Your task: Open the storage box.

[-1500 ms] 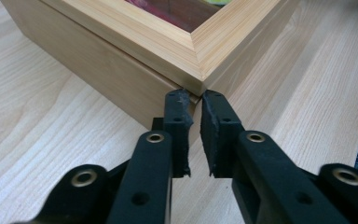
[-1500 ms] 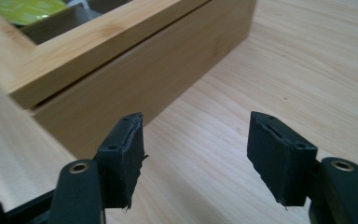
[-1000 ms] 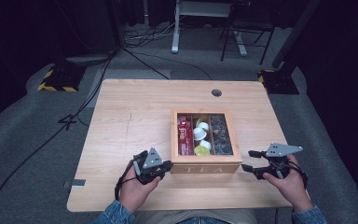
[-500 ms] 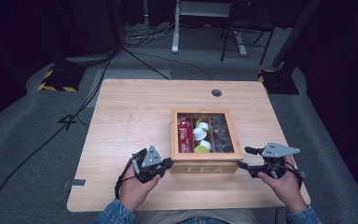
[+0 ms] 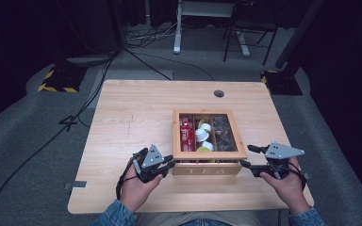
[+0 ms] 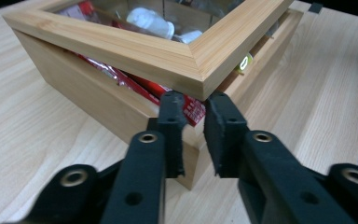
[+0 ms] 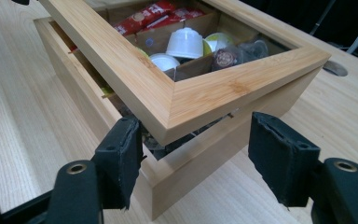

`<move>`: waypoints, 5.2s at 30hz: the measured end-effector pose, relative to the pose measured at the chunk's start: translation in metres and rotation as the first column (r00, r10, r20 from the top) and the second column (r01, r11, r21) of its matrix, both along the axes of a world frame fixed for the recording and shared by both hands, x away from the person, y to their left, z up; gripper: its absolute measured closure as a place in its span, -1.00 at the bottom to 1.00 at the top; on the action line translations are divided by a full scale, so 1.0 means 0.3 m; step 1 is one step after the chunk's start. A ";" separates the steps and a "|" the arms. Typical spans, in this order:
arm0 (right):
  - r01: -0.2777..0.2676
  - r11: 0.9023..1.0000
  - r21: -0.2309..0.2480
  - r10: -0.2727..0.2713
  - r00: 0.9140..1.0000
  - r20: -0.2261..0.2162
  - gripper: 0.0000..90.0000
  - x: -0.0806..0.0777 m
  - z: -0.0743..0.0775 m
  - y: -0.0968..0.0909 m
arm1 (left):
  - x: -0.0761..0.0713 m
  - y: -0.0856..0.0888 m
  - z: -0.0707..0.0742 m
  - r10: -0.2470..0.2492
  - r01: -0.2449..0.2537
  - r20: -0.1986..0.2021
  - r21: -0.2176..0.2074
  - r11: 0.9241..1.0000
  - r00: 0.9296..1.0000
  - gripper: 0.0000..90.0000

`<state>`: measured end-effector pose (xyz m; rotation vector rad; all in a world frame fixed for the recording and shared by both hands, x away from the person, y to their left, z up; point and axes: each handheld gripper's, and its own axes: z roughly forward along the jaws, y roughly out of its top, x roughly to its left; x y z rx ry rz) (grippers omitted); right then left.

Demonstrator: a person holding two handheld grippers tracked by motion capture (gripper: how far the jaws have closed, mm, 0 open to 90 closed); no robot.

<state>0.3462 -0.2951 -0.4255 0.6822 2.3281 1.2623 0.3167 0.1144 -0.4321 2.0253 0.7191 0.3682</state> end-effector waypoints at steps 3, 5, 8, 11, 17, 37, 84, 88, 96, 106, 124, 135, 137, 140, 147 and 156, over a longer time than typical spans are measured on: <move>-0.007 1.000 -0.009 0.008 1.000 0.012 -0.19 0.004 0.016 0.001 | -0.003 0.002 0.011 0.020 -0.020 0.015 -0.005 1.000 1.000 0.47; -0.013 1.000 -0.005 0.013 1.000 0.028 -0.14 0.001 0.028 0.001 | -0.006 0.008 0.016 0.028 -0.028 0.022 0.004 1.000 0.999 0.36; -0.012 1.000 0.002 0.012 0.999 0.045 -0.14 0.003 0.053 -0.001 | -0.008 0.020 0.018 0.044 -0.044 0.026 0.010 0.999 0.999 0.23; -0.016 1.000 0.009 0.016 0.998 0.060 -0.14 0.009 0.072 -0.003 | -0.011 0.043 0.019 0.070 -0.071 0.024 0.006 0.997 0.997 0.19; -0.036 0.999 0.027 0.034 0.996 0.081 -0.14 0.036 0.122 -0.007 | -0.019 0.078 0.015 0.110 -0.110 0.026 -0.003 0.994 0.994 0.09; -0.078 0.996 0.037 0.072 0.987 0.147 0.07 0.117 0.249 0.021 | -0.024 0.189 -0.014 0.199 -0.199 0.001 0.001 0.980 0.980 0.18; 0.063 0.985 0.158 -0.083 0.989 0.126 0.18 0.557 0.380 0.113 | 0.074 0.212 -0.044 0.198 -0.198 -0.019 -0.002 0.980 0.980 0.08; 0.081 0.981 0.178 -0.099 0.991 0.095 0.19 0.587 0.356 0.112 | 0.077 0.210 -0.046 0.195 -0.194 -0.015 0.007 0.981 0.981 0.07; 0.131 0.977 0.166 -0.137 0.990 0.027 0.22 0.649 0.265 0.116 | 0.075 0.206 -0.047 0.191 -0.191 -0.014 0.011 0.982 0.981 0.06; 0.175 0.972 0.158 -0.174 0.985 -0.023 0.01 0.704 0.191 0.119 | 0.078 0.202 -0.054 0.188 -0.187 -0.024 0.020 0.982 0.982 0.05; 0.238 0.957 0.165 -0.233 0.971 -0.045 -0.14 0.751 0.137 0.141 | 0.092 0.201 -0.083 0.184 -0.182 -0.064 0.033 0.983 0.981 -0.01; 0.251 0.956 0.150 -0.249 0.968 -0.036 -0.41 0.749 0.117 0.172 | 0.094 0.205 -0.086 0.192 -0.190 -0.068 0.035 0.981 0.979 -0.06; 0.248 0.958 0.145 -0.245 0.969 -0.038 -0.42 0.750 0.117 0.172 | 0.095 0.206 -0.088 0.194 -0.192 -0.071 0.033 0.981 0.978 -0.07; 0.247 0.957 0.151 -0.242 0.969 -0.047 -0.40 0.749 0.118 0.167 | 0.097 0.211 -0.088 0.196 -0.194 -0.070 0.038 0.980 0.978 -0.08; 0.251 0.957 0.146 -0.244 0.968 -0.063 -0.40 0.736 0.126 0.152 | 0.102 0.224 -0.087 0.199 -0.196 -0.079 0.044 0.980 0.977 -0.13; 0.234 0.960 0.153 -0.221 0.971 -0.095 -0.35 0.679 0.189 0.118 | 0.102 0.249 -0.088 0.212 -0.209 -0.102 0.043 0.977 0.972 -0.19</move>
